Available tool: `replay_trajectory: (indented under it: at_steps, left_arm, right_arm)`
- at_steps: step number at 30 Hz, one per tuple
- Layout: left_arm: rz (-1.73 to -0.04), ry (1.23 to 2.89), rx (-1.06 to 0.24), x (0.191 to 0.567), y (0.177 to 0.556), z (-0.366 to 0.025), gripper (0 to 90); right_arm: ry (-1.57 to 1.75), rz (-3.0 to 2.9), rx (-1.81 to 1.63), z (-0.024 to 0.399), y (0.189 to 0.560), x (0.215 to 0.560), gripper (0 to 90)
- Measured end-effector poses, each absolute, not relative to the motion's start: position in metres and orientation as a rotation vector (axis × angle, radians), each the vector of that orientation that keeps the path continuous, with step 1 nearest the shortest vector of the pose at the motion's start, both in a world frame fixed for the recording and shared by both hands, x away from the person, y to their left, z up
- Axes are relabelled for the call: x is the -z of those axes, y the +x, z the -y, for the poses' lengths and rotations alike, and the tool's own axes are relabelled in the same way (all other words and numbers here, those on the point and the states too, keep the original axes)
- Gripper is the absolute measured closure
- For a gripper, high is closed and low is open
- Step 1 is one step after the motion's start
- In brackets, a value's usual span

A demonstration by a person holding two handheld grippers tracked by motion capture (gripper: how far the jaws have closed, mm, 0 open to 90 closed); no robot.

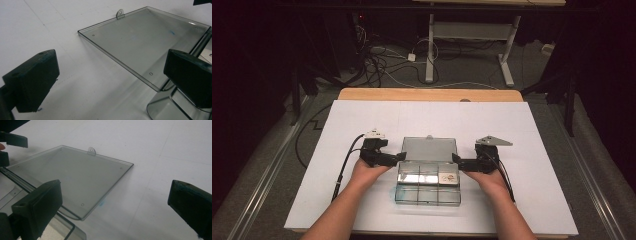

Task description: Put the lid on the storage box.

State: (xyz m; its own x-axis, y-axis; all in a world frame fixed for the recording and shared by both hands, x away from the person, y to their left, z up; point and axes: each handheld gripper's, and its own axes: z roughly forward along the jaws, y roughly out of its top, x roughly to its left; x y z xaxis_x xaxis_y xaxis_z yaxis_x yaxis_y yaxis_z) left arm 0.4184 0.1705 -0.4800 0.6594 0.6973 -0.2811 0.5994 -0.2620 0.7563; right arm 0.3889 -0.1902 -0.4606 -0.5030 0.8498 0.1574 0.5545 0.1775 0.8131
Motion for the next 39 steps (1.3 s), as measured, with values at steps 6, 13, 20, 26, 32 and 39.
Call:
replay_trajectory:
  at_steps: [6, 13, 20, 26, 32, 39]
  left_arm:
    - [-1.022, 1.973, -0.117, 0.482, 0.428, -0.161, 0.0]
    - [-1.028, 1.973, -0.099, 0.486, 0.433, -0.154, 0.2]
    - [-1.037, 1.98, -0.075, 0.488, 0.435, -0.155, 0.7]
    - [-1.035, 1.982, -0.071, 0.489, 0.434, -0.153, 1.1]
    - [-1.017, 1.981, -0.052, 0.489, 0.433, -0.152, 1.2]
    - [-1.011, 1.981, -0.051, 0.49, 0.433, -0.152, 1.1]
  right_arm:
    - [1.35, -2.167, -1.206, 0.179, 0.403, 0.466, 0.7]
    - [1.4, -2.208, -1.217, 0.168, 0.411, 0.473, 5.7]
    - [1.437, -2.233, -1.236, 0.164, 0.413, 0.477, 11.9]
    - [1.509, -2.254, -1.289, 0.166, 0.414, 0.48, 14.7]
    - [1.567, -2.28, -1.34, 0.164, 0.414, 0.482, 14.7]
    - [1.585, -2.297, -1.36, 0.165, 0.414, 0.482, 19.8]
